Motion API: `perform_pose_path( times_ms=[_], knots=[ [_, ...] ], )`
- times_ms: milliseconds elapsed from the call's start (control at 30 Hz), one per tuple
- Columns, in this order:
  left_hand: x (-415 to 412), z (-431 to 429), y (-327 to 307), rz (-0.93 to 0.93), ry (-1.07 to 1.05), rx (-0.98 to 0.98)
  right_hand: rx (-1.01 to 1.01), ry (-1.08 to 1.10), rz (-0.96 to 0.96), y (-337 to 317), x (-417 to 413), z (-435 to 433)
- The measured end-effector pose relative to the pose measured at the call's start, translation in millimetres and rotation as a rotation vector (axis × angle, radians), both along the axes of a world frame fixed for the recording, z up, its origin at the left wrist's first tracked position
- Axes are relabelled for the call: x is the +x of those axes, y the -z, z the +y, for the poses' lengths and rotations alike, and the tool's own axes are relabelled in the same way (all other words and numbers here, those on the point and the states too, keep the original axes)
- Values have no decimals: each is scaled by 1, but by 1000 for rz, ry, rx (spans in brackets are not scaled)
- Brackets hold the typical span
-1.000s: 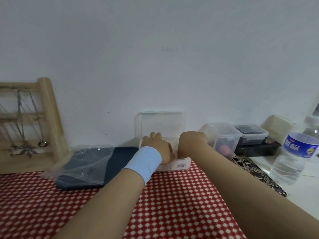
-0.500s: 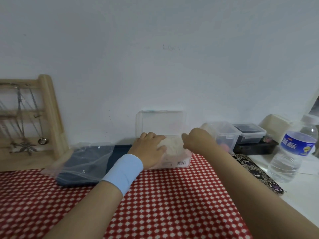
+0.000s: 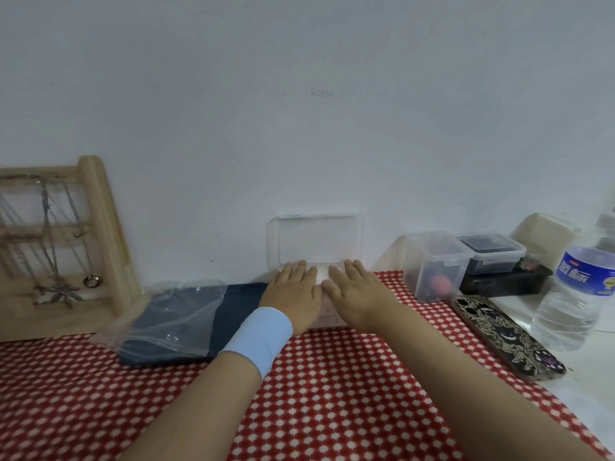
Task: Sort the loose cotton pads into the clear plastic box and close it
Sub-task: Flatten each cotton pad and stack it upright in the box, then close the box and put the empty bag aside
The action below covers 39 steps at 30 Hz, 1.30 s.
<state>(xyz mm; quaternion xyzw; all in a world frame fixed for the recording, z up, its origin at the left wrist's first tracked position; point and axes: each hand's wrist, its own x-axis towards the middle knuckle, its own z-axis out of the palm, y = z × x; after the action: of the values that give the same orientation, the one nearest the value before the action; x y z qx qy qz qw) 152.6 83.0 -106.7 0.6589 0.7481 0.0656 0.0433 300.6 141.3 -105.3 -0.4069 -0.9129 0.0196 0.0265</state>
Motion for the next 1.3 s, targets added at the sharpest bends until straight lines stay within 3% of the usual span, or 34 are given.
perform_pose_path(
  times_ms=[100, 200, 267, 367, 467, 633, 767, 867, 1067, 1167, 1300],
  knots=[
    [1, 4, 0, -16, -9, -20, -114, 36, 20, -7, -1, -2],
    [-6, 1, -12, -311, -22, 14, -284, 111, 308, -24, -1, -1],
    [-16, -1, -19, -547, -79, 172, -269, 178, 591, -33, 3, 6],
    [-32, -1, -31, -735, -289, 458, -169, 315, 854, -46, 10, 22],
    [-44, 3, -49, -926, -456, 544, -357, 408, 911, -60, 15, 37],
    [-53, -4, -70, -1119, -342, 428, -436, 307, 942, -71, 22, 38],
    [-49, -21, -69, -1047, -235, 419, -348, 203, 838, -69, 31, 27],
    [-43, -35, -64, -819, -123, 366, -204, 140, 633, -59, 40, 17],
    [-26, -45, -26, -434, 53, 190, -205, 107, 383, -30, 43, -18],
    [-23, -47, -15, -269, 61, 109, -113, 63, 223, -25, 42, -28],
    [-22, -47, -10, -135, 62, 108, -65, 54, 183, -23, 38, -33]
  ],
)
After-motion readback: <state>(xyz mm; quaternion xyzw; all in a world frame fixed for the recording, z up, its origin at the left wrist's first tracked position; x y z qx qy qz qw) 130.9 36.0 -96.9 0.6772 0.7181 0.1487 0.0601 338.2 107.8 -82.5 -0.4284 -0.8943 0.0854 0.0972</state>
